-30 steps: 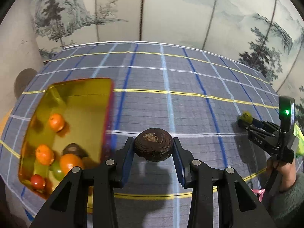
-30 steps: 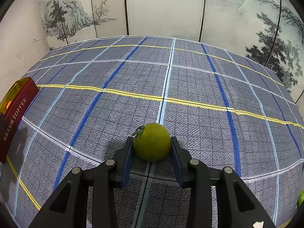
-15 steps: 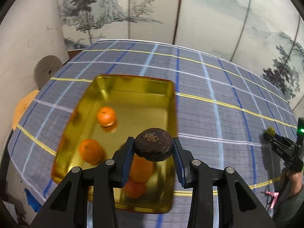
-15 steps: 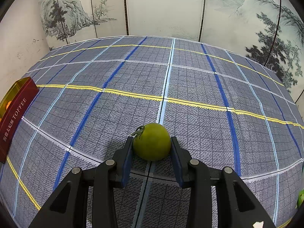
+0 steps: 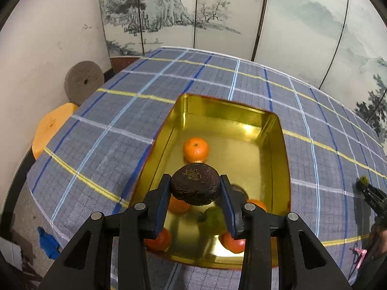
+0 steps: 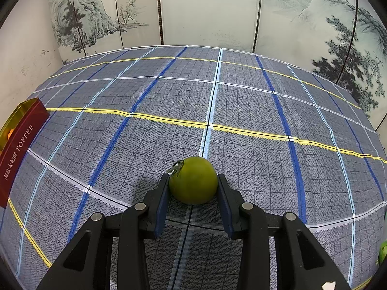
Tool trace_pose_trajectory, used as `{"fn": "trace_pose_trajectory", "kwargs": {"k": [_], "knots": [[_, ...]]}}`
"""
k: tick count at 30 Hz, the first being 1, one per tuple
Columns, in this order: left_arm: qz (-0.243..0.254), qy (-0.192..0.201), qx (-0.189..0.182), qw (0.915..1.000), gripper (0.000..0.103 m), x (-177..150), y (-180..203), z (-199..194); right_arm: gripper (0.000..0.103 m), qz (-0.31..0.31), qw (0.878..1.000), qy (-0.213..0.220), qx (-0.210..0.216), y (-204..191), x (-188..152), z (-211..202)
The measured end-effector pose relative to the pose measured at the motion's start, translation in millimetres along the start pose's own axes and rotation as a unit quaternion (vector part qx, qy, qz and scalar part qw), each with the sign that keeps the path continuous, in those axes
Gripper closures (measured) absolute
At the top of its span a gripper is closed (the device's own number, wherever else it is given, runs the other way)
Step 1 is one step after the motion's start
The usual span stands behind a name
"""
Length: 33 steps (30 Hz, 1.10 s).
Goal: Organize fruits
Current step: 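Carry the passion fruit over the tin with the left gripper, then lower the passion fruit into the tin and open the left gripper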
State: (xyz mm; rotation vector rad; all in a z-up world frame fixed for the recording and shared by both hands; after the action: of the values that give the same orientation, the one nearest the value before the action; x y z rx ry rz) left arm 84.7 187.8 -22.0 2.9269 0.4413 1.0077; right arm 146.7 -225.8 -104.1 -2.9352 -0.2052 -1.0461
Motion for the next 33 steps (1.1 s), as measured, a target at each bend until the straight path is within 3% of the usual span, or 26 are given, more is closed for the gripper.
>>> {"fn": "trace_pose_trajectory", "kwargs": {"k": [9,33], "knots": [[0.015,-0.019,-0.003,0.9997,0.062,-21.7,2.0,8.0,0.068,0.000,1.000,0.000,-0.001,-0.5,-0.1,0.2],[0.051,-0.007,0.035,0.9981,0.062,-35.4,4.1,15.3,0.067,-0.001,1.000,0.000,-0.002,-1.5,0.1,0.2]]}}
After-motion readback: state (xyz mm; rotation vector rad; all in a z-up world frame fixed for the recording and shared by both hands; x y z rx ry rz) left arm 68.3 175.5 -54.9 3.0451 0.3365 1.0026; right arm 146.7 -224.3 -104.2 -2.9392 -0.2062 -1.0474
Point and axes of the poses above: each gripper's, at about its wrist camera, not at the fingertips, and z roughly the way its jaws point, y to its right, x to its top, the point moved 5 cm from there along z, roughly the way its jaws point, and after that the axes turned 4 degrees about -z, right-handed, at the moved point
